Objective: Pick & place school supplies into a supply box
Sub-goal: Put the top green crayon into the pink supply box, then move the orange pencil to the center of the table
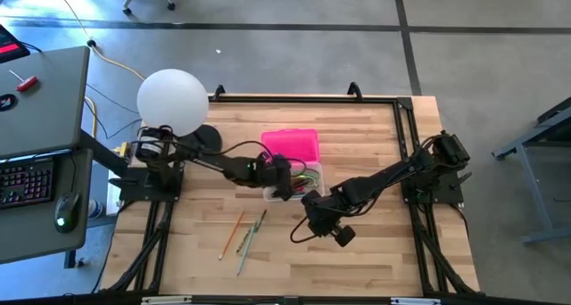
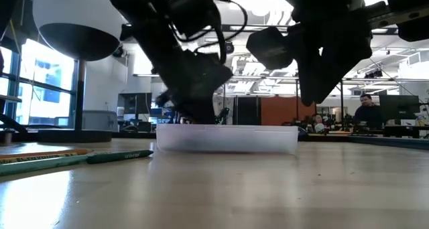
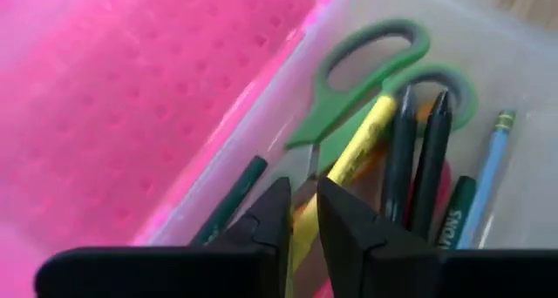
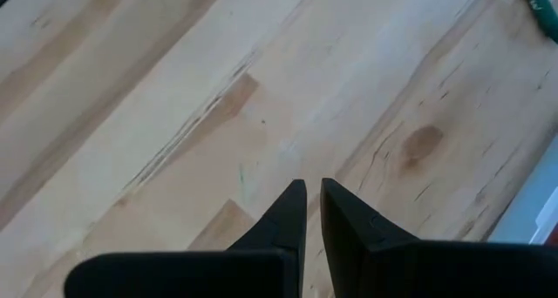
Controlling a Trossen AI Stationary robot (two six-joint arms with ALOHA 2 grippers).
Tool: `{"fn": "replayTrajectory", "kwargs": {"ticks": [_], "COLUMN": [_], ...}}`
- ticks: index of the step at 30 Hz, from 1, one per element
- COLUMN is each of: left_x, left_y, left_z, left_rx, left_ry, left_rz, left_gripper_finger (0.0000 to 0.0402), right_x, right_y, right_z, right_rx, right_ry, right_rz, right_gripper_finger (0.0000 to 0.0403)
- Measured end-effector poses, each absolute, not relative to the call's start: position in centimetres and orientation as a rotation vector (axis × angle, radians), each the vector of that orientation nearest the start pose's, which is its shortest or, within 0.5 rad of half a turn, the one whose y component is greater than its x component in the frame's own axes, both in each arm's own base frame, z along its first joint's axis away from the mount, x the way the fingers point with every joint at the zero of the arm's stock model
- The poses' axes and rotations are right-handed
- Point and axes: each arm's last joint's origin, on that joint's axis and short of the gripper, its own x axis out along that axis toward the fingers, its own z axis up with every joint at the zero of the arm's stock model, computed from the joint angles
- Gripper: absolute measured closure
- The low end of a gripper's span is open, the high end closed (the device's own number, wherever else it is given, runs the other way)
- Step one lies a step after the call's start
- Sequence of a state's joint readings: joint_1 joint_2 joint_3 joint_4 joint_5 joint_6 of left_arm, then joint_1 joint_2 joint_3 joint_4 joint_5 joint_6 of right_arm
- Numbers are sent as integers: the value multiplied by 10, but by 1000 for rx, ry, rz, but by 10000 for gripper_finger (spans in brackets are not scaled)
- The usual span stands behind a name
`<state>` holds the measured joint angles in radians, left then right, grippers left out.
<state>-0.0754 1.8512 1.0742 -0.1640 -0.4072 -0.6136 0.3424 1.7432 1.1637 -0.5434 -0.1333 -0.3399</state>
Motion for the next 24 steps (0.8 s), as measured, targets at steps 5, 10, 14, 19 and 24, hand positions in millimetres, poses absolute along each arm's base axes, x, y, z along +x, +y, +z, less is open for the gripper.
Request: {"fn": "replayTrajectory", "kwargs": {"ticks": [5,10,14,19,24], "left_x": [365,370,373,375,361], "left_y": [-14,-17,-21,-32,-66], "left_z": [151,164,183,213,237], "left_rx": [-330,-333,-367,-394,-278], "left_ry": [783,797,877,998,1062], "left_rz": [579,500,419,374,523], "left_gripper_finger": [293,279,281,291,301], "right_x": [324,323,323,323,322], "right_y": [119,119,119,119,119], "right_z": [193,193,192,192,192], "right_rx": [-422,-430,-439,-438,-437], "right_ry": [1047,1047,1045,1046,1055], "right_rz": [618,623,628,628,628], "right_gripper_finger": [386,386,386,386,386]}}
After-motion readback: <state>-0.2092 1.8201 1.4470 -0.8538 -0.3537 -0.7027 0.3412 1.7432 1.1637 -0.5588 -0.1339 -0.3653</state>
